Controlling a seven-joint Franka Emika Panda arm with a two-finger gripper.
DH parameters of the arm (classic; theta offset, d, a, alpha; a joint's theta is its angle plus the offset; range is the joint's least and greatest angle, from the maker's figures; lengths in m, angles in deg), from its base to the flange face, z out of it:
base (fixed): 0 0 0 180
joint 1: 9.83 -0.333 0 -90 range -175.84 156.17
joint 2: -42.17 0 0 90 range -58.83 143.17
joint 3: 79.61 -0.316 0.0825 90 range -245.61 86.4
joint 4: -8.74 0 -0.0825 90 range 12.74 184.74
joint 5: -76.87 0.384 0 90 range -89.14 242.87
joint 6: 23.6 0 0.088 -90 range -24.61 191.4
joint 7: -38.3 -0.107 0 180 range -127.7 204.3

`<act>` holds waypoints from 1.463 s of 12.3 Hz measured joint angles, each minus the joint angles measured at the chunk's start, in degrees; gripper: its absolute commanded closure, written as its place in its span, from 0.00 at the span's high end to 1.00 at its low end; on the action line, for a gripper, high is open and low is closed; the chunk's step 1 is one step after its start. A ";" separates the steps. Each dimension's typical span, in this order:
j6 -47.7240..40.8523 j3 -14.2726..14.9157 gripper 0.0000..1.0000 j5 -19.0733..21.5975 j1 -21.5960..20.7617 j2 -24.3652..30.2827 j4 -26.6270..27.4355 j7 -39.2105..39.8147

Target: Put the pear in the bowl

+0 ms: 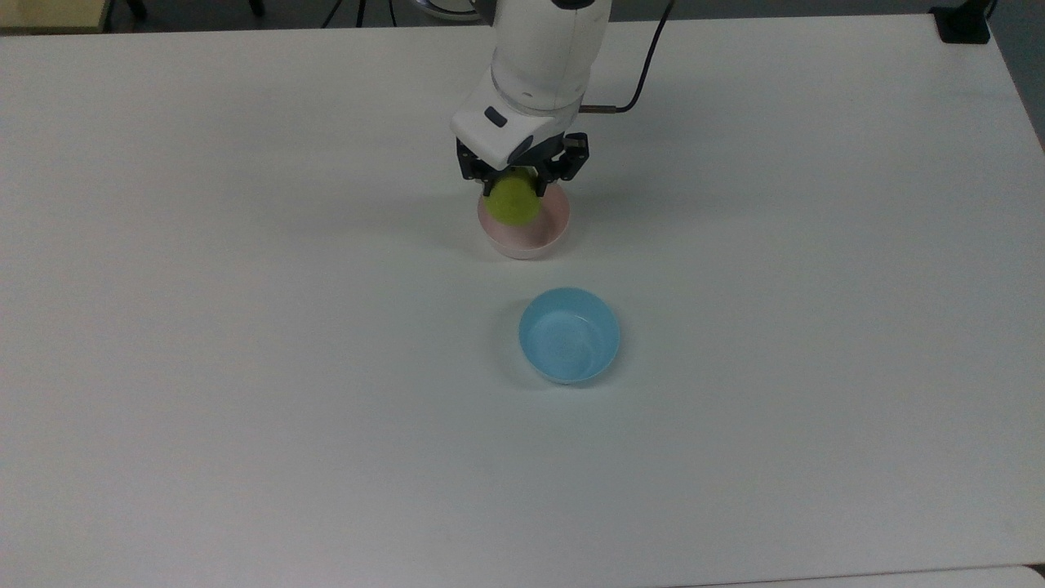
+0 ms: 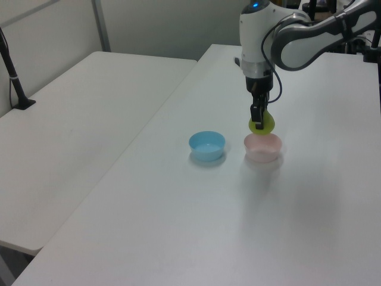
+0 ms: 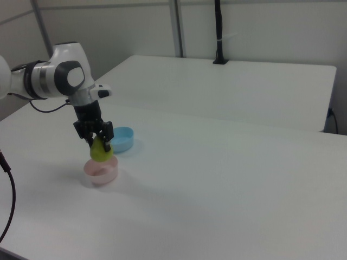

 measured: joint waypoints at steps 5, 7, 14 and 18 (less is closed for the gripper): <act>3.48 -0.03 0.52 0.02 -1.96 -3.78 0.85 -2.17; 4.25 -0.03 0.99 0.02 -1.94 -5.41 0.90 -2.19; 0.01 0.90 1.00 0.00 -0.40 -0.41 -0.89 -1.99; -9.48 1.13 1.00 0.00 5.61 8.38 -3.83 4.15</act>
